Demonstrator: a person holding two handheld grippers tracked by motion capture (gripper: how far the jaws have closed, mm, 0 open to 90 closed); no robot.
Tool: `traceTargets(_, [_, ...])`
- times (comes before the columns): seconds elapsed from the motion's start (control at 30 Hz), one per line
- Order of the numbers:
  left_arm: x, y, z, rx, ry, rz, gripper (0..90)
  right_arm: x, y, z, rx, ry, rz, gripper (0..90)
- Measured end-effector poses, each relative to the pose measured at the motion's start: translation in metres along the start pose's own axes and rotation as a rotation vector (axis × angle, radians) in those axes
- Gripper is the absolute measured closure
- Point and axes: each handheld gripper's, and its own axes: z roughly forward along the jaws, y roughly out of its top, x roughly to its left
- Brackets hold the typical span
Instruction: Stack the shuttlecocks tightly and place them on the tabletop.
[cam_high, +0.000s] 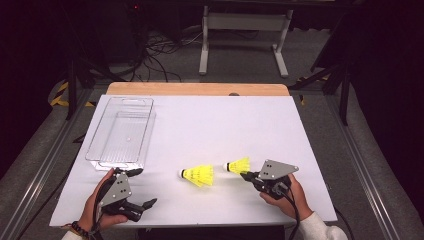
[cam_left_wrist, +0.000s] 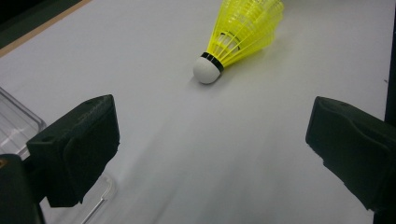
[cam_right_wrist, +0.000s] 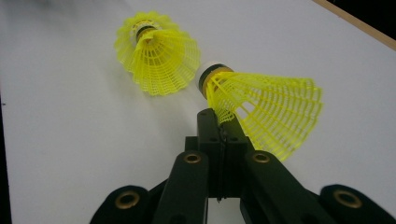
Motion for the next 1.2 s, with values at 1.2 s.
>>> traceTargets(1.2, [0.001,-0.001,0.001,0.007,-0.005,0.008,3.5,0.016,-0.001,0.026,0.031,0.082,-0.015,90.0])
